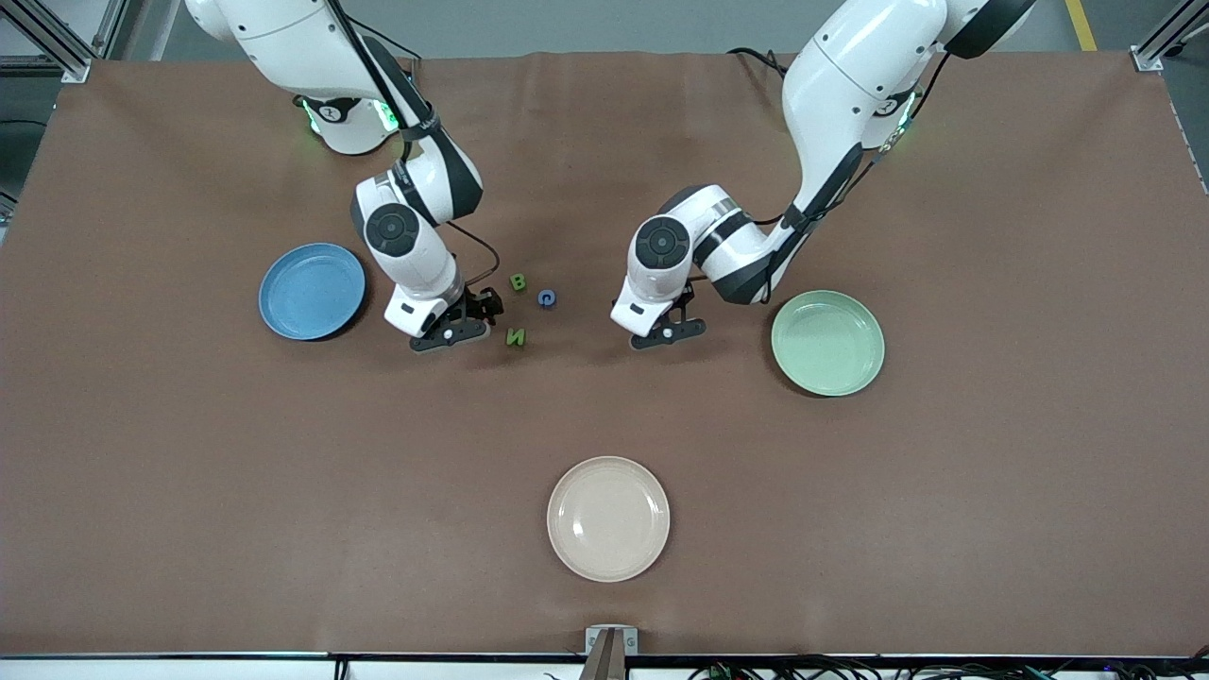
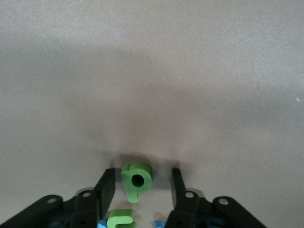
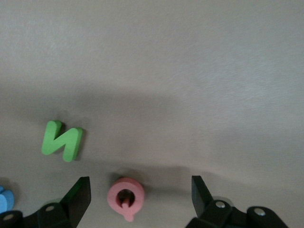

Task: Sort uppercase to blue plate, lowercase to green plate
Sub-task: 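Close the right gripper on the q while the left gripper grasps the p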

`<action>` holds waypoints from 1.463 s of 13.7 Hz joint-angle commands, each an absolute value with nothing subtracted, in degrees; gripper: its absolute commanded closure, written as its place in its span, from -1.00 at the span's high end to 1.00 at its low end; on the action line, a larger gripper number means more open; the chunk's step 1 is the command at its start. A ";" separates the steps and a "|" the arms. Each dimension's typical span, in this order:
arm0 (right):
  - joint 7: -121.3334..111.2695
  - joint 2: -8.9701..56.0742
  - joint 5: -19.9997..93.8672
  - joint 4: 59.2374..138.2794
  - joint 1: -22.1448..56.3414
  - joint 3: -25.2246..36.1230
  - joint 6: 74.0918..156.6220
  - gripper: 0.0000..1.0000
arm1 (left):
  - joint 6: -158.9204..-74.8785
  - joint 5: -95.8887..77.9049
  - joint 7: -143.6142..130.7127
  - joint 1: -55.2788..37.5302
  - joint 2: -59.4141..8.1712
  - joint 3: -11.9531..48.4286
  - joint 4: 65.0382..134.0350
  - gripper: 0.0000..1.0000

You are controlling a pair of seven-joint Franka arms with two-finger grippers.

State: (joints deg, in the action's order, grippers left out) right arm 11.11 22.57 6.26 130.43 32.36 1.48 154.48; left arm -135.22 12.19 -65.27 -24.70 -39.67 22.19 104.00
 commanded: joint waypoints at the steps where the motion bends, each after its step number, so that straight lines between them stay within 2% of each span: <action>1: 12.04 22.76 6.77 130.96 33.31 2.02 155.57 0.86 | -135.70 13.18 -66.80 -24.96 -37.62 21.88 106.35 -0.09; 8: 11.95 22.76 6.77 132.36 33.84 2.02 155.39 0.73 | -135.70 13.18 -66.80 -24.96 -37.53 21.88 106.79 -0.52; 13: 12.04 23.20 6.77 132.36 34.28 2.02 155.48 0.65 | -132.99 13.10 -65.92 -24.17 -34.38 21.97 106.96 -0.67; 16: 12.04 23.55 6.77 132.36 34.28 1.93 155.48 0.47 | -126.23 12.39 -62.86 -22.42 -30.25 22.41 106.96 -0.70; 18: 12.04 23.55 6.77 132.28 34.28 1.93 155.48 0.36 | -124.20 12.30 -59.52 -18.22 -28.31 24.95 107.14 -0.70; 20: 11.95 23.64 6.77 132.28 34.28 2.02 155.48 0.09 | -123.31 12.39 -54.70 -9.89 -26.20 29.68 108.97 -0.72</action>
State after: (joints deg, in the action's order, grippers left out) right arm 11.41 23.12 6.27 131.78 33.41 1.70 154.83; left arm -123.80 12.19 -59.00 -17.31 -29.35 25.44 105.49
